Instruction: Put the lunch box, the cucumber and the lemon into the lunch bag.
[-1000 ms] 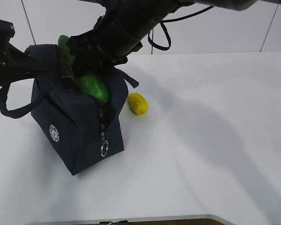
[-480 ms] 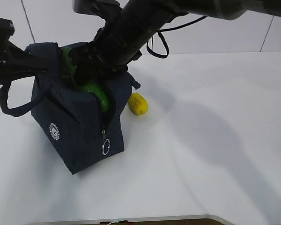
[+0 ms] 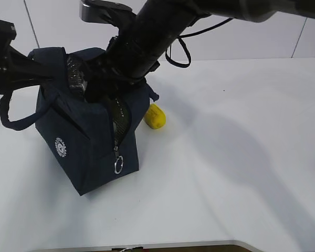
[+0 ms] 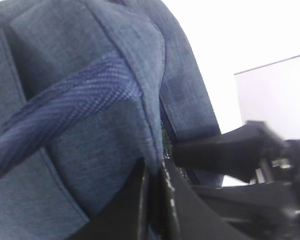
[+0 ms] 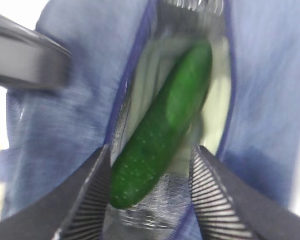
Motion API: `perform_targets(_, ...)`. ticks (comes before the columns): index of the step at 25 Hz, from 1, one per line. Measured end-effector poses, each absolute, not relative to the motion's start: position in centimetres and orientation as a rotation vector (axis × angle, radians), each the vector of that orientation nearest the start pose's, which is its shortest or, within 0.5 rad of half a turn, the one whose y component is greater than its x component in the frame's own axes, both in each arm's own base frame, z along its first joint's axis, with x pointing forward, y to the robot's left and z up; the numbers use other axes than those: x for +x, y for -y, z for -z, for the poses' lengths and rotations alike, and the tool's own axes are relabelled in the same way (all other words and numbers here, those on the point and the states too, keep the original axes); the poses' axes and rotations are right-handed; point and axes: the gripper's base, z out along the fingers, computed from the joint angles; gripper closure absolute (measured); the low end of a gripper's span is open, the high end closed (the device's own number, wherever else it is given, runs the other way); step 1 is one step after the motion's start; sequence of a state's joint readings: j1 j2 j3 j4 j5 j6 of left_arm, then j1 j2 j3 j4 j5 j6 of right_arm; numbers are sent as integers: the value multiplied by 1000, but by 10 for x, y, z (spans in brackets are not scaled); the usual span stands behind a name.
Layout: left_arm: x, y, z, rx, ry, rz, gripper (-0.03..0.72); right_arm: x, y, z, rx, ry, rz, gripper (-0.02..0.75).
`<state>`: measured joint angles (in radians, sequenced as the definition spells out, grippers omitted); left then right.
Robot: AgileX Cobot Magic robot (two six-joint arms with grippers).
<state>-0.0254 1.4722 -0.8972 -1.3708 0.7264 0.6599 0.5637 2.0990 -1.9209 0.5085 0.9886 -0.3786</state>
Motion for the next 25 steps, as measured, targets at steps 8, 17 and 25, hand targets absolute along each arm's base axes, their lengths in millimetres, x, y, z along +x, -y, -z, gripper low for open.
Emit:
perform_targets(8,296,65,-267,-281,-2265,1110,697,381,-281,-314,-1029,-2347,-650,328)
perform_targets(17,297,58,-264,-261,-2278,1057,697,386,-259,-343,-949,-2420,-340,328)
perform_targets(25,297,26,-262,-300,-2291,1011,697,389,-249,-341,-933,-2457,-186,328)
